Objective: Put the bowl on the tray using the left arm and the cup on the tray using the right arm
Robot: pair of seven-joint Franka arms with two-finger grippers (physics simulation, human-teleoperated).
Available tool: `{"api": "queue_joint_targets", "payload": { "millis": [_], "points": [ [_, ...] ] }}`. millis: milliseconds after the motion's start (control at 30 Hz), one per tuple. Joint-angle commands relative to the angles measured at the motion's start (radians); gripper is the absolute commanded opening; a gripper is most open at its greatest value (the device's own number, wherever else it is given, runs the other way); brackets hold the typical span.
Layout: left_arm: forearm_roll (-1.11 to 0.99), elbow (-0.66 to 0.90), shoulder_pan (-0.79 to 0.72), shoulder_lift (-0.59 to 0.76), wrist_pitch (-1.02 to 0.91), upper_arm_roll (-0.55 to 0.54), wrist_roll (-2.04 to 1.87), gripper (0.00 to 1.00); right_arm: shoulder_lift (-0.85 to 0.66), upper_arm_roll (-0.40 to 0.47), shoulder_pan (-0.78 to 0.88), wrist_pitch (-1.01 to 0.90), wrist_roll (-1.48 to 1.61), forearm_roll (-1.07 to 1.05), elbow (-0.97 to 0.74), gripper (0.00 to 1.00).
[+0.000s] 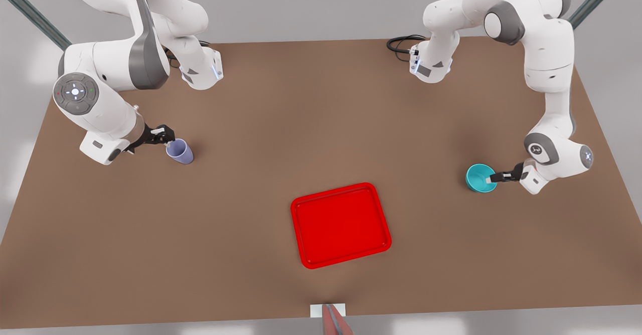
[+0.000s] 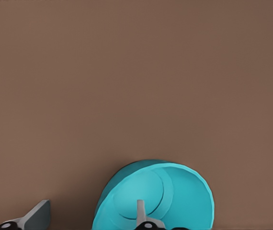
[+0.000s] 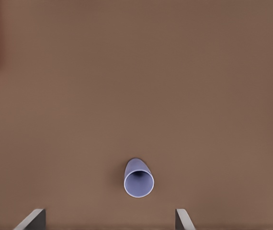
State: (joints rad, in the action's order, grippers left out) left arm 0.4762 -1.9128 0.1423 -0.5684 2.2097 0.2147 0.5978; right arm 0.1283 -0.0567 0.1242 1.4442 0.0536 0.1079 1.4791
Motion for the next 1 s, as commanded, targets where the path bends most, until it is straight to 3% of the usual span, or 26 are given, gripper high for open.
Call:
{"api": "queue_joint_targets", "payload": {
  "millis": [0, 33, 67, 167, 200, 367, 433, 533, 600, 667, 767, 967],
  "points": [
    [0.004, -0.008, -0.003, 0.001, 0.036, 0.000, 0.269, 0.83, -0.001, 0.000, 0.000, -0.004, 0.002, -0.001, 0.000, 1.00],
    [0.004, -0.012, -0.003, 0.002, 0.036, 0.000, 0.266, 0.58, -0.001, 0.000, 0.000, -0.007, 0.002, -0.001, 0.000, 1.00],
    [0.004, -0.014, -0.006, 0.005, 0.031, -0.001, 0.257, 0.48, -0.001, 0.000, 0.000, -0.011, 0.002, -0.001, 0.000, 1.00],
    [0.004, -0.023, -0.007, 0.007, 0.025, -0.003, 0.237, 0.38, 0.001, 0.000, 0.000, -0.011, 0.002, -0.001, 0.000, 1.00],
    [0.004, -0.025, -0.007, 0.007, 0.025, -0.005, 0.224, 0.21, 0.001, 0.000, 0.000, -0.011, 0.002, -0.001, 0.000, 1.00],
    [-0.014, -0.019, -0.010, 0.047, 0.021, -0.006, 0.218, 0.21, 0.001, 0.000, 0.000, -0.013, 0.002, -0.001, 0.003, 1.00],
    [-0.016, 0.001, -0.101, 0.143, -0.070, -0.005, -0.082, 0.21, 0.004, 0.000, 0.002, -0.013, -0.008, -0.001, 0.018, 1.00],
    [-0.094, 0.187, -0.364, 0.160, -0.215, 0.000, -0.690, 0.21, 0.034, 0.000, 0.005, 0.002, -0.009, -0.005, 0.063, 1.00],
    [-0.097, 0.317, -0.538, 0.101, -0.223, -0.001, -1.059, 0.21, 0.091, 0.015, -0.011, 0.005, -0.009, -0.007, 0.056, 1.00],
    [-0.100, 0.506, -0.681, -0.048, -0.223, -0.001, -1.306, 0.21, 0.112, 0.064, -0.006, 0.053, -0.009, -0.008, 0.095, 1.00],
    [-0.099, 0.793, -0.733, -0.280, -0.205, -0.006, -1.501, 0.21, 0.114, 0.112, -0.009, 0.194, -0.001, -0.008, 0.228, 1.00],
    [-0.103, 0.759, -0.721, -0.332, -0.137, -0.015, -1.495, 0.21, 0.119, 0.176, -0.005, 0.386, 0.028, -0.019, 0.377, 1.00]
  ]
}}
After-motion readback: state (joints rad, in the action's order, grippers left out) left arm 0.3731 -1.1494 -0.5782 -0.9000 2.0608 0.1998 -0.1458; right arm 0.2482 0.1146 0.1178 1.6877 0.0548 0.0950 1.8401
